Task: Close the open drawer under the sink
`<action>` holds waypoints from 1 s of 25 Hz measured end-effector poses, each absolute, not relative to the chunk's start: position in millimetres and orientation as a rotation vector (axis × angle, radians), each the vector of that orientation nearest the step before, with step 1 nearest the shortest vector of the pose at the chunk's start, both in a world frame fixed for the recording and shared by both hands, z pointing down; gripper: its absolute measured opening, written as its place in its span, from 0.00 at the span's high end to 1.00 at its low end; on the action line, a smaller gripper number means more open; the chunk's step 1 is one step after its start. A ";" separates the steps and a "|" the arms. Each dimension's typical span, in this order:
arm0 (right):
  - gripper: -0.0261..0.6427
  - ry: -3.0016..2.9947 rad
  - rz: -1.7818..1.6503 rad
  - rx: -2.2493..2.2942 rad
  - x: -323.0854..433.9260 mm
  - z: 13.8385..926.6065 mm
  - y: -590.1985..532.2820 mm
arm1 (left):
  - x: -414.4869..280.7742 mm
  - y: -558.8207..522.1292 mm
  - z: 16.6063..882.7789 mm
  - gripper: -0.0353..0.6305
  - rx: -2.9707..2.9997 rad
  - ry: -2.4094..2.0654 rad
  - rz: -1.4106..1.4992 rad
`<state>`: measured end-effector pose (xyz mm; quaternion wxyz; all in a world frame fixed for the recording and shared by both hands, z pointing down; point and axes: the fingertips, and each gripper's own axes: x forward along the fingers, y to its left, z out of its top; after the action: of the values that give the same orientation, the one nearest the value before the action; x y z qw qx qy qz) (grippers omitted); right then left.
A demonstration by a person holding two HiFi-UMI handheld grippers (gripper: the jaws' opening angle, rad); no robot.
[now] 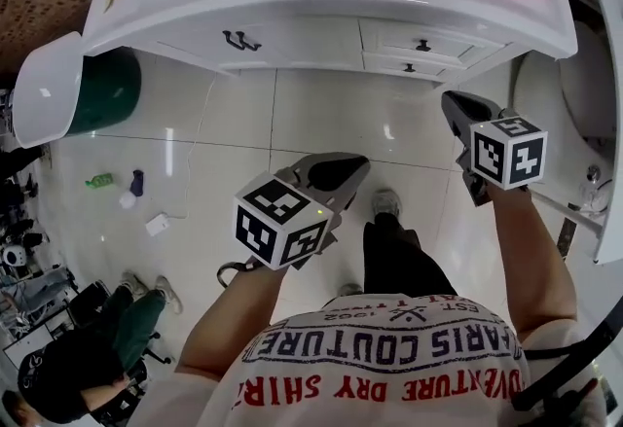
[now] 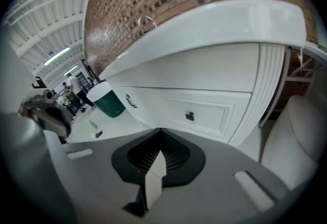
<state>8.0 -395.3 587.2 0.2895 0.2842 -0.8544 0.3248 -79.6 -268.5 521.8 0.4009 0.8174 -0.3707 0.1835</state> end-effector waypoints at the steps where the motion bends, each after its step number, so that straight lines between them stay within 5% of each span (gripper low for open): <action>1: 0.95 -2.301 0.869 0.727 8.2 573.0 -378.4 | -77.5 -265.3 516.6 0.96 2.078 -0.937 0.461; 11: 0.95 -2.452 0.812 0.665 15.3 449.8 -196.3 | -53.5 -161.2 429.7 0.96 2.251 -0.942 0.452; 25: 0.95 -2.601 0.638 0.657 38.5 327.2 125.5 | -20.1 141.8 325.5 0.96 2.466 -0.922 0.461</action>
<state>38.5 125.5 327.2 0.1908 0.2338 -0.9259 0.2272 -20.1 141.8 325.5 0.2325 0.8974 -0.3355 0.1677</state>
